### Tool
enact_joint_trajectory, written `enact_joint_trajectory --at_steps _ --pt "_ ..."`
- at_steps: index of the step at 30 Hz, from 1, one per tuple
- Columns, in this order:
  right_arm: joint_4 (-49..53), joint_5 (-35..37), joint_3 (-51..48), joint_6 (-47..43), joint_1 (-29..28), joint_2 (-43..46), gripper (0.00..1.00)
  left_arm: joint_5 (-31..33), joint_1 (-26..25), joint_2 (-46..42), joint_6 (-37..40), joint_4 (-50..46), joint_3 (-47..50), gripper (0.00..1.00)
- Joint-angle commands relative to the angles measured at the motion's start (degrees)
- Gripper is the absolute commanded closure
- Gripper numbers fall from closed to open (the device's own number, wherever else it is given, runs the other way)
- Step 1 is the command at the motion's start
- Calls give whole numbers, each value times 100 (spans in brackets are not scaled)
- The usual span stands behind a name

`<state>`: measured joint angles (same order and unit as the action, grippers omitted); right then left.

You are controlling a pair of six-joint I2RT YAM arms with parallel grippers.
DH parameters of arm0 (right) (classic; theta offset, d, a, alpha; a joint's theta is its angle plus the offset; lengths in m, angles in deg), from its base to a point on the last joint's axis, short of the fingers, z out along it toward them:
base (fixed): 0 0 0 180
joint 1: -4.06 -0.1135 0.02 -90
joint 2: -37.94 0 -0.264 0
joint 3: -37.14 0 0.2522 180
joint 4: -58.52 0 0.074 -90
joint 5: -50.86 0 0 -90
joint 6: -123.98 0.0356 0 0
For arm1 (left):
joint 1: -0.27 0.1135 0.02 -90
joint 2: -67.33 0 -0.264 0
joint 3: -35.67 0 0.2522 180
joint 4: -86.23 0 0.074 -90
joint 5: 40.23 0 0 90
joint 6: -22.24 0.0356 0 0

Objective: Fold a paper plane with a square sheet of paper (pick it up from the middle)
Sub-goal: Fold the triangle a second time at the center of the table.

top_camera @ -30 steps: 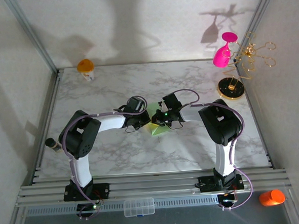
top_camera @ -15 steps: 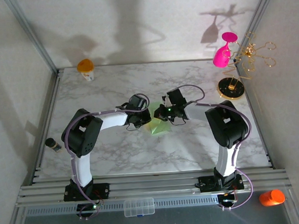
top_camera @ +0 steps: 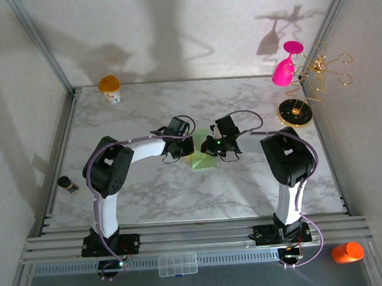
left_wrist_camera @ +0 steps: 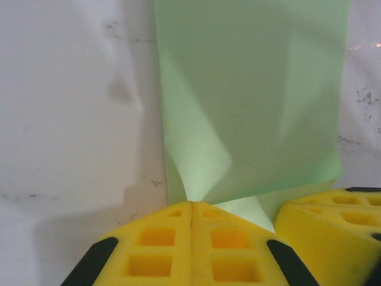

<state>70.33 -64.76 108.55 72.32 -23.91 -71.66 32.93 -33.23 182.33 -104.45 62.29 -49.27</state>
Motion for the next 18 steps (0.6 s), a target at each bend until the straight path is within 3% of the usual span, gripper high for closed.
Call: enact_joint_trajectory --at_steps 1,10,13,18 --pt "3 139 -190 113 54 -165 100 85 71 242 256 -364 -54 100" --pt "-336 401 -769 974 1 22 100 132 41 -403 -79 -110 -230 96" --pt "-367 545 -850 1159 -7 90 100 72 -23 -839 -502 231 73 89" --pt "-365 582 -913 1254 -7 119 100 -421 -237 -1189 -1152 716 704 87"
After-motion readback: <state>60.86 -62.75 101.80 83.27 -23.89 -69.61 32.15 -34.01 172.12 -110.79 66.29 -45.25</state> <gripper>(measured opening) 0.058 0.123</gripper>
